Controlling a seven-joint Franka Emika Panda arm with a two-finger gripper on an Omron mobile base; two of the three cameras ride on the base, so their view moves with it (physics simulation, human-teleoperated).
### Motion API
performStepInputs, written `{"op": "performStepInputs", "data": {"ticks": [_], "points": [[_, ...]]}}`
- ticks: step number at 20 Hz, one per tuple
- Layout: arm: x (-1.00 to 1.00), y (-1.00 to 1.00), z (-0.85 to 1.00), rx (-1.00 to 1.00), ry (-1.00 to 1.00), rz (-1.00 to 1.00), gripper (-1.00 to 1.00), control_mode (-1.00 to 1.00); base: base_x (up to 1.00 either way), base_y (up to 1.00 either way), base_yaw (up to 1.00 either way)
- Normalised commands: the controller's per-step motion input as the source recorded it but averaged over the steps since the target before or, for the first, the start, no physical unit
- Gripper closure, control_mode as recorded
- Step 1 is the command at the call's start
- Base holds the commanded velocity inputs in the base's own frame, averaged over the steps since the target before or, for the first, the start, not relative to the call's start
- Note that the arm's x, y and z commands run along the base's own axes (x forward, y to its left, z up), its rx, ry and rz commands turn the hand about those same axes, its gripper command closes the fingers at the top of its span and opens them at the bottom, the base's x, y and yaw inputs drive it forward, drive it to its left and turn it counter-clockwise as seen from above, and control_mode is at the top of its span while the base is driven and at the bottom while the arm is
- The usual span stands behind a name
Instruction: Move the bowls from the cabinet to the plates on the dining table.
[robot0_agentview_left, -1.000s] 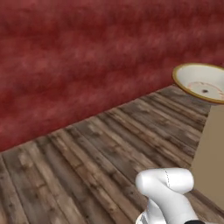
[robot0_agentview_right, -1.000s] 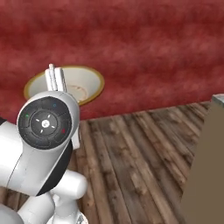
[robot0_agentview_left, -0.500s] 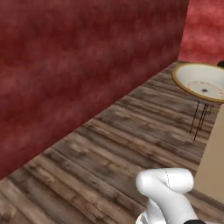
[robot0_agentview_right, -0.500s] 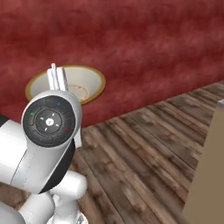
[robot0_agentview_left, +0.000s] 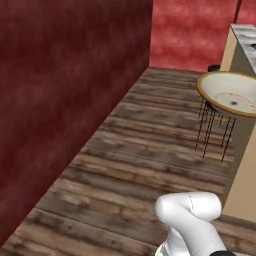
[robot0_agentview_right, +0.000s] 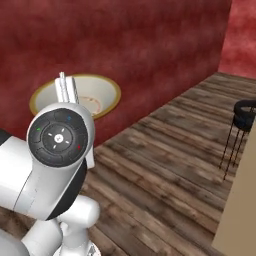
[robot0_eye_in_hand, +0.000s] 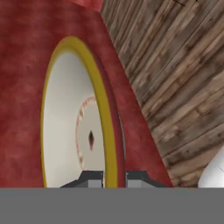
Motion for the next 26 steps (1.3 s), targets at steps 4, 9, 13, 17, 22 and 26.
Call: {"op": "performStepInputs", "data": {"ticks": [4, 9, 13, 17, 22, 26], "points": [[0.00, 0.00, 0.00, 0.00, 0.00, 0.00, 1.00, 1.00, 1.00, 0.90, -0.56], [0.00, 0.00, 0.00, 0.00, 0.00, 0.00, 1.00, 1.00, 1.00, 0.90, -0.58], [0.00, 0.00, 0.00, 0.00, 0.00, 0.00, 1.00, 1.00, 1.00, 0.82, -0.60], [0.00, 0.00, 0.00, 0.00, 0.00, 0.00, 1.00, 1.00, 1.00, 0.94, -0.53], [0.00, 0.00, 0.00, 0.00, 0.00, 0.00, 1.00, 1.00, 1.00, 1.00, -0.46], [0.00, 0.00, 0.00, 0.00, 0.00, 0.00, 1.00, 1.00, 1.00, 1.00, -0.47]]}}
